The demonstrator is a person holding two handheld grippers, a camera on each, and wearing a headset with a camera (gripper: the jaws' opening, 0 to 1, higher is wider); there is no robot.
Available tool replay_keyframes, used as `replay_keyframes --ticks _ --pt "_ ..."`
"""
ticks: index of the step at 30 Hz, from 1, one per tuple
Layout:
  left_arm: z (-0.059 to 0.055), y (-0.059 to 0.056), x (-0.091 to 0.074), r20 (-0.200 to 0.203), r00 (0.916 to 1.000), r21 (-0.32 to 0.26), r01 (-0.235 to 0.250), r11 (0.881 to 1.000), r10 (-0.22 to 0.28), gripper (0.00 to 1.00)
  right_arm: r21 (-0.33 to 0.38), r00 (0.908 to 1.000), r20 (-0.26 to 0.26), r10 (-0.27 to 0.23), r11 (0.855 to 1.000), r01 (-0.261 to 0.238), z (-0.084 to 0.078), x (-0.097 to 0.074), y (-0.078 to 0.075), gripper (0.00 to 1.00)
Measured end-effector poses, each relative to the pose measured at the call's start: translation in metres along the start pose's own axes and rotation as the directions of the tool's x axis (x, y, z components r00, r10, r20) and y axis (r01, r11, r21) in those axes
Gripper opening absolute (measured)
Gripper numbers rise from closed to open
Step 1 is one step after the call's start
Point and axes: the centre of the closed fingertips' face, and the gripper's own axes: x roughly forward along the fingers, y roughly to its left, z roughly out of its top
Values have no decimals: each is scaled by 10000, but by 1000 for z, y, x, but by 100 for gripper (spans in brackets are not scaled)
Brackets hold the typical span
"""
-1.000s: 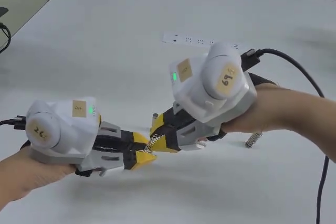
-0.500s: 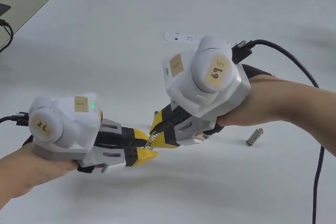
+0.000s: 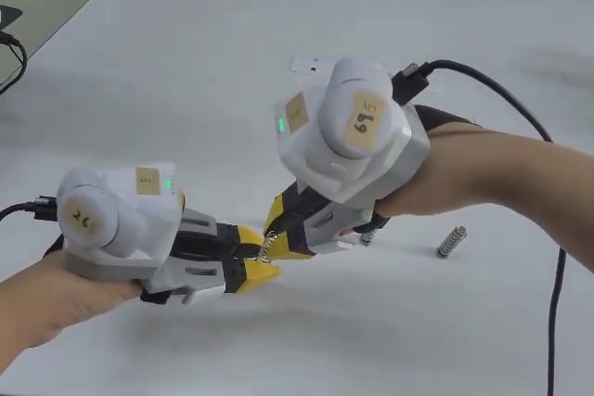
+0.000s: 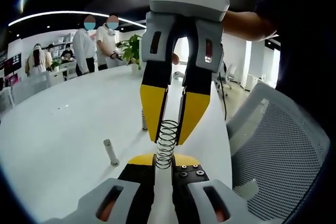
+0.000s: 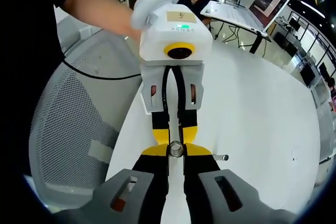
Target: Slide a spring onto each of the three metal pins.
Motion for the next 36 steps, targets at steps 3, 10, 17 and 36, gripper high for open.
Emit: replay_keyframes --ticks 3,10,17,36 --pt "-1 1 0 -46 10000 -40 -22 10000 22 7 49 10000 3 -61 10000 61 -1 -1 -1 7" --pt "-7 6 -6 -241 9995 -156 -221 9996 218 13 236 9997 26 -239 9994 239 -5 -4 -6 7" --pt "-6 13 -13 -179 9986 -225 -501 9985 497 21 368 9994 34 -342 9987 341 -10 -5 -8 7" --pt "-9 32 -38 -103 9876 -319 -1567 9871 1565 61 824 9985 -161 -519 9952 530 -26 -8 -12 7"
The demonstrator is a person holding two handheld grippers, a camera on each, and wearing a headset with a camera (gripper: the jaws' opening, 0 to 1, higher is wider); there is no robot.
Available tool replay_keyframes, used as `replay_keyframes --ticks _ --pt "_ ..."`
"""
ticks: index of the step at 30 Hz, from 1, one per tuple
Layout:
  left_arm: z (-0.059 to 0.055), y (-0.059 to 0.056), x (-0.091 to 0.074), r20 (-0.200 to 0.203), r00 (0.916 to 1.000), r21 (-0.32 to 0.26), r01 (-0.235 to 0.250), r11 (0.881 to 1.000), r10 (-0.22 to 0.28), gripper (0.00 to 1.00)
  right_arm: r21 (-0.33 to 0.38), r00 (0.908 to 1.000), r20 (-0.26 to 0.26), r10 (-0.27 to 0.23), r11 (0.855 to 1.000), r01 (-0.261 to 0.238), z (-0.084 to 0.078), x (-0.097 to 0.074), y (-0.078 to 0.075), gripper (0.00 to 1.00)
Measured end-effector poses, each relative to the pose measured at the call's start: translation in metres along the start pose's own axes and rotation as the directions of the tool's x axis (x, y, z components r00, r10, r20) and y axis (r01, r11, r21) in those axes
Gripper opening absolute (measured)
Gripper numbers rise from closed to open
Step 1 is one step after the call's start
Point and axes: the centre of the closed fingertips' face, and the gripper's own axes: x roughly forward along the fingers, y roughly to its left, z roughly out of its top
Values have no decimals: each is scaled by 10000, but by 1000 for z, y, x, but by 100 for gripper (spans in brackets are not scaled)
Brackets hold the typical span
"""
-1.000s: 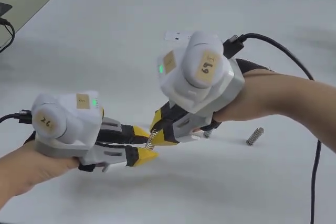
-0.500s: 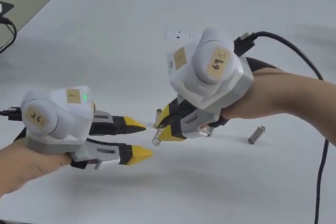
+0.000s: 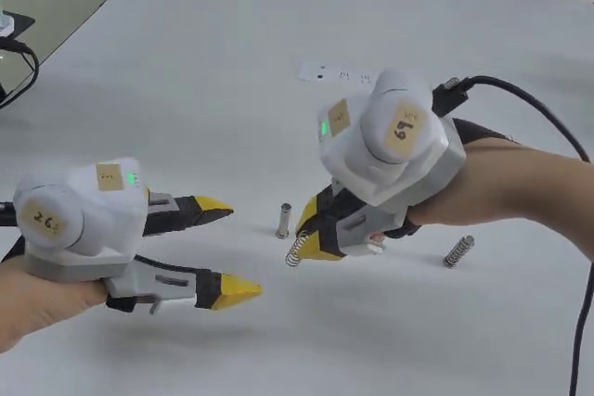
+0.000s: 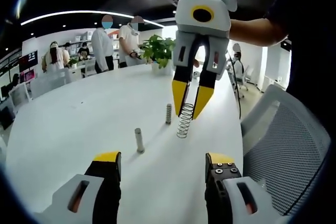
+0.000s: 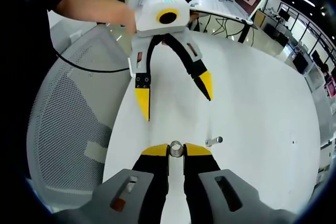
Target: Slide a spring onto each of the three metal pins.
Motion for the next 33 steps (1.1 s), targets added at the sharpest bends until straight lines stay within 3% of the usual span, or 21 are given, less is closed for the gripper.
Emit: replay_keyframes --ticks 5,7,11,15,20,33 --pt "-2 4 -5 2 9998 -17 -181 9998 181 71 176 10000 -14 9 9998 -9 -4 -1 -2 7" --pt "-1 4 -7 174 9997 -222 -189 9996 193 78 219 10000 -35 -13 9998 13 -6 -2 -3 7" --pt "-4 4 -9 112 9997 -277 -230 9994 233 80 288 10000 -21 -51 9996 51 -6 -3 -5 7" --pt "-4 1 -10 186 9998 -502 -91 9987 101 90 290 10000 -69 -49 9996 51 -7 -3 -5 7" --pt "-6 3 -10 199 9996 -632 -201 9978 214 94 290 10000 -71 -43 9996 45 -7 -4 -6 7" --pt "-6 1 -8 288 9995 -873 -87 9961 112 98 -106 9972 -726 149 9998 -157 -4 -5 -17 7"
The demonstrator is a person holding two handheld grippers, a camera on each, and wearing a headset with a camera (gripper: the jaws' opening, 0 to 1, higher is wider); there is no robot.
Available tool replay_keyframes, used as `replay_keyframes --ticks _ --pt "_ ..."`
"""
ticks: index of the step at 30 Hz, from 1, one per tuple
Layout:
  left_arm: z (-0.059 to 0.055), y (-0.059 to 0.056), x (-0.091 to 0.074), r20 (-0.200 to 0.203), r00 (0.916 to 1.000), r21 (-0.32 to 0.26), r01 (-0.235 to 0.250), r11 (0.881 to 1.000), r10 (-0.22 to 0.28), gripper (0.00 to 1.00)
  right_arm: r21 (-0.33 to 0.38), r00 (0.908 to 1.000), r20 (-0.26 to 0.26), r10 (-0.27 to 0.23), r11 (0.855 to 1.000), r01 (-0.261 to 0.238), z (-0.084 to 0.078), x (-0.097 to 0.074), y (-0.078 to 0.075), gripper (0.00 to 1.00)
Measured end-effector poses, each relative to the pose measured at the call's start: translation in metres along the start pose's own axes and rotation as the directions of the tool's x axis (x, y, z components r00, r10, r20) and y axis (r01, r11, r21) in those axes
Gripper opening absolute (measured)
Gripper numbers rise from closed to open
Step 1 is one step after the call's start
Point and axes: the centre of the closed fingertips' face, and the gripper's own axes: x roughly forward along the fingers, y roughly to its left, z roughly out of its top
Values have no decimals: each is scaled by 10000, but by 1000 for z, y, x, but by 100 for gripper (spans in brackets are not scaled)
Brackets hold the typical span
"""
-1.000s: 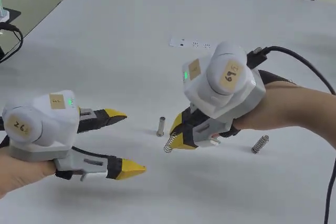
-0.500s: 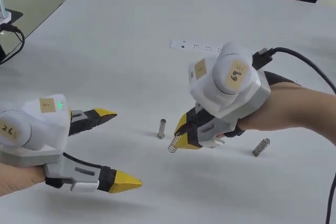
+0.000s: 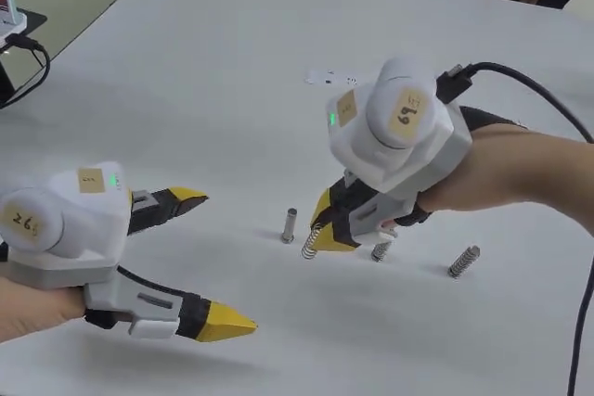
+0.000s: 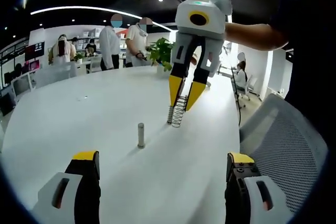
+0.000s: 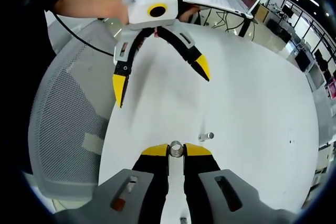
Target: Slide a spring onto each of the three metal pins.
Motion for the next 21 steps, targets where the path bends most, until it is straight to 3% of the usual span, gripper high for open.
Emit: replay_keyframes --ticks 15,21 --pt "1 2 0 78 9999 -84 -110 9999 110 98 -185 9991 -348 253 9995 -260 3 4 -4 7" --pt "-1 1 0 70 10000 -116 -63 9999 64 98 -138 9986 -440 277 9995 -283 5 4 -13 7"
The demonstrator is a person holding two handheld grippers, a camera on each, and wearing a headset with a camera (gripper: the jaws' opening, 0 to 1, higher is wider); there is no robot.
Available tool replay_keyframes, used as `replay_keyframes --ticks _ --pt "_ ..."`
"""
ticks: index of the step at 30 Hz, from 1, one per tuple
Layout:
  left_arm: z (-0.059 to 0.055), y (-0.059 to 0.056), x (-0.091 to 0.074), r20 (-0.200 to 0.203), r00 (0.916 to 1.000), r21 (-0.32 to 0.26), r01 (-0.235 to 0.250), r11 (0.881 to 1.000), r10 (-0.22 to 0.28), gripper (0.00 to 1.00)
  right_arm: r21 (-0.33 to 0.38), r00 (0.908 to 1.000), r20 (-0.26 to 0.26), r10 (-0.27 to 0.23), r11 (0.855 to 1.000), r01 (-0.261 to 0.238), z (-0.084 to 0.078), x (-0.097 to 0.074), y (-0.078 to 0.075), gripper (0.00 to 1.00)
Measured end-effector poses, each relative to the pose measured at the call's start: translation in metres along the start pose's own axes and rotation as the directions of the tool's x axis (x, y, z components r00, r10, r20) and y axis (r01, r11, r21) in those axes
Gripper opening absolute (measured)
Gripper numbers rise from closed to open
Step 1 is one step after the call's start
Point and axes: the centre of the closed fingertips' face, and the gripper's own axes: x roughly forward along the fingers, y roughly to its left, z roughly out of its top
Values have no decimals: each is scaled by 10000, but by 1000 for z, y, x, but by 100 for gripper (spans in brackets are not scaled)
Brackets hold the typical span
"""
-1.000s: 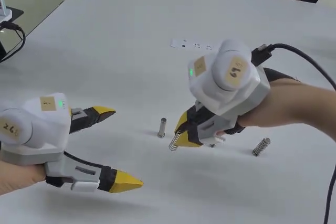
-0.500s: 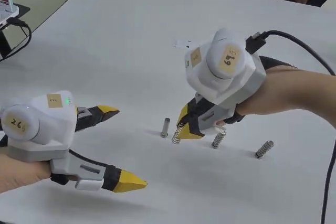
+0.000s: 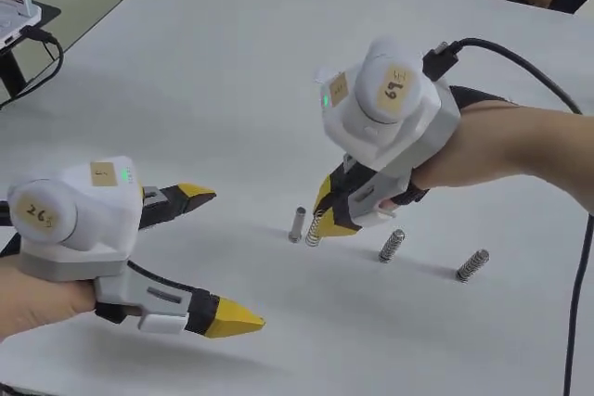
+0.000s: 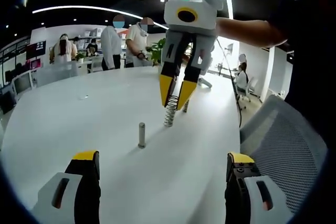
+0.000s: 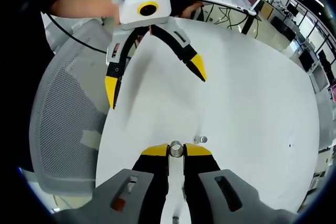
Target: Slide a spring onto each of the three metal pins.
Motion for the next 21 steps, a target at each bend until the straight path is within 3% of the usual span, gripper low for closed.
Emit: replay_keyframes --ticks 21 --pt "-1 1 0 73 10000 -113 5 9999 -4 98 -248 9997 -186 -170 9996 166 4 -2 -28 7"
